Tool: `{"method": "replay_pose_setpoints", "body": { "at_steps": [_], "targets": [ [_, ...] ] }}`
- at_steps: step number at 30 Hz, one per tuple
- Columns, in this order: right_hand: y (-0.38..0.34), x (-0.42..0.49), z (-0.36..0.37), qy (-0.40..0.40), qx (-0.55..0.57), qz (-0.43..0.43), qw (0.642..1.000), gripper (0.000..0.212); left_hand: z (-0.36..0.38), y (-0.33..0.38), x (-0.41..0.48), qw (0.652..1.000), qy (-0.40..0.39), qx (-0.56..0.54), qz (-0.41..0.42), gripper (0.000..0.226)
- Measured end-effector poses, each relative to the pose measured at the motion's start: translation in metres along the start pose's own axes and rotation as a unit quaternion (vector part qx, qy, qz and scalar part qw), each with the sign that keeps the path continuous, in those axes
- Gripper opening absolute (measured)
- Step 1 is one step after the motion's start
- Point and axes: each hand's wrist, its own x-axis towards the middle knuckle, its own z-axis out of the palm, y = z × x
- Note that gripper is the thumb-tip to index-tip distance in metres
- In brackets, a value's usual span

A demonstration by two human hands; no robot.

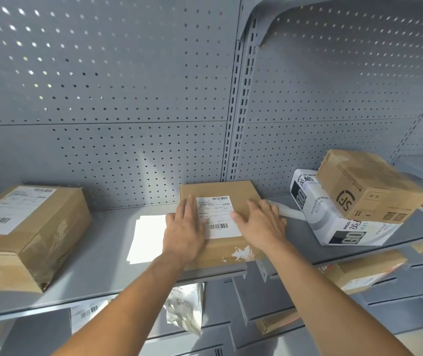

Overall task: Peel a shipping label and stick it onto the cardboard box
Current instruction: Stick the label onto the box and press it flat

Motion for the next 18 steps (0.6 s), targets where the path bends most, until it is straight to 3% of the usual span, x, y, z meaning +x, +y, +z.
{"method": "replay_pose_setpoints", "body": {
  "at_steps": [3, 7, 11, 18],
  "targets": [
    [-0.012, 0.004, 0.002, -0.043, -0.010, -0.033, 0.999, 0.111, -0.003, 0.002, 0.014, 0.998, -0.021, 0.050, -0.025, 0.090],
    [-0.014, 0.007, 0.014, -0.035, -0.029, -0.047, 0.998, 0.109, 0.003, 0.001, 0.024, 0.995, -0.052, 0.052, -0.065, 0.103],
    [-0.013, 0.011, 0.016, -0.029, -0.015, -0.044, 0.999, 0.088, 0.008, 0.000, 0.024, 0.995, -0.057, 0.012, -0.076, 0.105],
    [-0.007, 0.013, 0.019, -0.009, 0.011, -0.040, 0.999, 0.050, 0.008, -0.003, 0.025, 0.997, -0.043, 0.000, -0.061, 0.071]
  ]
}}
